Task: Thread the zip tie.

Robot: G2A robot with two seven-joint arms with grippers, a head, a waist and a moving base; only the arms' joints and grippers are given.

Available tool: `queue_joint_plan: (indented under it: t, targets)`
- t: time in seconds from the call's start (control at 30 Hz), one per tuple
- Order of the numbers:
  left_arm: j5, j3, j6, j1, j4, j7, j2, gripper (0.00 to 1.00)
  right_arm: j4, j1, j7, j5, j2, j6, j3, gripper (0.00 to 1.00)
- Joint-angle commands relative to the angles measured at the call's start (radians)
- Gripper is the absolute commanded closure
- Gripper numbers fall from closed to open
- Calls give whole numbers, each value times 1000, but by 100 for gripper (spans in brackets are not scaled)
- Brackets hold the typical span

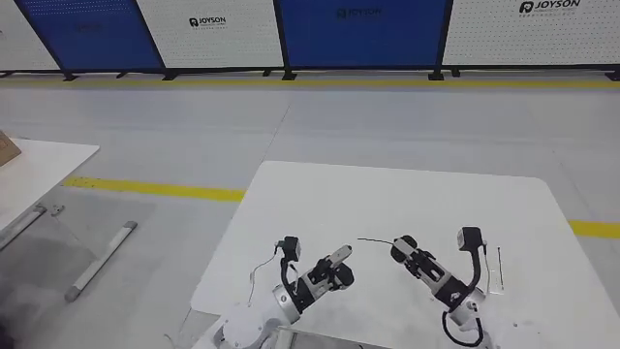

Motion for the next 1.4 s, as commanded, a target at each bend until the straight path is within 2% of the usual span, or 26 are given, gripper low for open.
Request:
queue_joint_plan:
  t: [0.0, 0.43, 0.57, 0.63, 0.7, 0.73, 1.2, 1.37]
  targets:
    - [26, 38, 9, -15, 4, 22, -5, 0, 20, 16, 10, 18, -6, -2, -16, 100]
    - [26, 45, 8, -20, 7, 35, -6, 0, 22, 18, 13, 21, -6, -2, -18, 100]
    - [16, 71, 0, -42, 16, 121, -16, 0, 22, 18, 13, 21, -6, -2, -18, 100]
    - [27, 80, -4, -52, 22, 186, -22, 0, 22, 18, 13, 21, -6, -2, -18, 100]
    - [82, 100, 1, -67, 32, 292, -30, 0, 22, 18, 13, 21, -6, -2, -18, 100]
    - [94, 105, 4, -69, 36, 302, -31, 0, 22, 18, 13, 21, -6, -2, -18, 100]
    - [94, 105, 4, -69, 36, 302, -31, 0, 14, 7, 12, 21, -6, -5, -5, 100]
    - [94, 105, 4, -69, 36, 302, -31, 0, 6, -9, 69, -12, 1, 24, 13, 100]
